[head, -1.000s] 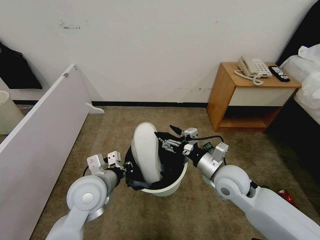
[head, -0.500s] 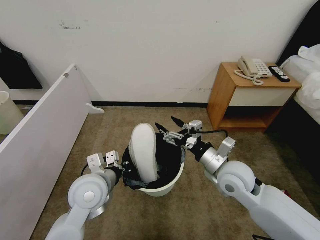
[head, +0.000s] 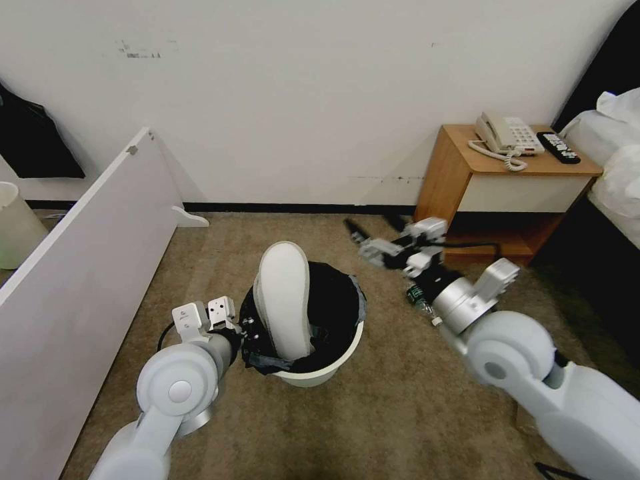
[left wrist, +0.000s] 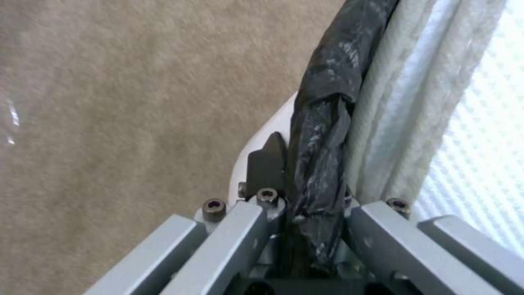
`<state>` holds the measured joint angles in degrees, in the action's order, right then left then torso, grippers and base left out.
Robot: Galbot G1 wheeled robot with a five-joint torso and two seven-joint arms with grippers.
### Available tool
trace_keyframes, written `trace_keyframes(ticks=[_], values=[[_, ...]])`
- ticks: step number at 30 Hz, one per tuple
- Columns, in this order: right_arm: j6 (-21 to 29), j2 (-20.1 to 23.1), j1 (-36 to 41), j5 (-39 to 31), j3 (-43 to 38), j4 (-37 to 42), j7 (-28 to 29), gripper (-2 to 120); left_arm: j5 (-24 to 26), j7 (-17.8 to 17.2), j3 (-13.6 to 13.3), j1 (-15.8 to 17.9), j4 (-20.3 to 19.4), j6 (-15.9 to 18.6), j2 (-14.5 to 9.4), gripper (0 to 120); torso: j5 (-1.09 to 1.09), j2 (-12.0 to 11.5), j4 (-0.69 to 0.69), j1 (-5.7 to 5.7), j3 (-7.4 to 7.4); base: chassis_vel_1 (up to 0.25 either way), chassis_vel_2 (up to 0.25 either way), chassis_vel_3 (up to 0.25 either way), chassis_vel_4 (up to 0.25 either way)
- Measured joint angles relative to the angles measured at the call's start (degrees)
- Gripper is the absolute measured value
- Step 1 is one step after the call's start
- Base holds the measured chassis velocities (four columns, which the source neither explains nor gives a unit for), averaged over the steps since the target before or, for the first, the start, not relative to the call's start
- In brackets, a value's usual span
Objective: Pick up the trash bin, then pick up the garbage from the floor and place it into the trash bin.
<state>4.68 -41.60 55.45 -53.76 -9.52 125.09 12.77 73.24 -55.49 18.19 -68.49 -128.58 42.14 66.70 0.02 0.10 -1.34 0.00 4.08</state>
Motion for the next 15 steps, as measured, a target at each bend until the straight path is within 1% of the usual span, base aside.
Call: trace_keyframes(ticks=[1, 3, 4, 6, 7, 9, 10, 12, 14, 15], values=[[0.0, 0.0, 0.0, 0.0, 0.0, 0.0, 0.0, 91, 0.0, 0.0, 0.0, 0.0, 0.0, 0.0, 0.0, 1, 0.00, 0.0, 0.00, 0.00, 0.00, 0.000, 0.000, 0.000, 0.000], [1.4, 0.9, 2.8, 1.3, -3.9, 0.4, 3.9, 93, -1.5, 0.8, 0.5, -0.5, -0.3, 0.0, -0.1, 1, -0.01, 0.0, 0.01, 0.00, 0.00, 0.000, 0.000, 0.000, 0.000], [1.4, 0.9, 2.8, 1.3, -3.9, 0.4, 3.9, 93, -1.5, 0.8, 0.5, -0.5, -0.3, 0.0, -0.1, 1, -0.01, 0.0, 0.01, 0.00, 0.00, 0.000, 0.000, 0.000, 0.000], [2.5, 2.3, 8.2, 4.1, -10.3, 1.0, 6.7, 97, -3.1, 2.5, 1.1, -0.9, -0.5, 0.0, -0.5, 1, -0.01, 0.0, -0.02, 0.00, 0.00, 0.000, 0.000, 0.000, 0.000], [2.5, 2.3, 8.2, 4.1, -10.3, 1.0, 6.7, 97, -3.1, 2.5, 1.1, -0.9, -0.5, 0.0, -0.5, 1, -0.01, 0.0, -0.02, 0.00, 0.00, 0.000, 0.000, 0.000, 0.000], [3.1, 2.9, 12.8, 5.7, -14.9, 1.6, 8.1, 98, -5.2, 4.7, 1.5, -1.3, -0.6, 0.0, -0.8, 1, 0.00, 0.0, -0.03, 0.00, 0.00, 0.000, 0.000, 0.000, 0.000], [3.1, 2.9, 12.8, 5.7, -14.9, 1.6, 8.1, 98, -5.2, 4.7, 1.5, -1.3, -0.6, 0.0, -0.8, 1, 0.00, 0.0, -0.03, 0.00, 0.00, 0.000, 0.000, 0.000, 0.000], [3.4, 3.0, 15.8, 6.3, -17.6, 2.1, 9.0, 99, -7.3, 6.8, 1.8, -1.6, -0.6, 0.0, -1.0, 1, -0.01, 0.0, -0.03, 0.00, 0.00, 0.000, 0.000, 0.000, 0.000], [3.4, 3.0, 15.8, 6.3, -17.6, 2.1, 9.0, 99, -7.3, 6.8, 1.8, -1.6, -0.6, 0.0, -1.0, 1, -0.01, 0.0, -0.03, 0.00, 0.00, 0.000, 0.000, 0.000, 0.000], [3.6, 2.9, 17.8, 6.8, -19.3, 2.4, 9.3, 99, -8.8, 8.4, 2.0, -1.9, -0.6, 0.0, -1.1, 1, -0.01, 0.0, -0.02, 0.00, -0.01, 0.000, 0.000, 0.000, 0.000]])
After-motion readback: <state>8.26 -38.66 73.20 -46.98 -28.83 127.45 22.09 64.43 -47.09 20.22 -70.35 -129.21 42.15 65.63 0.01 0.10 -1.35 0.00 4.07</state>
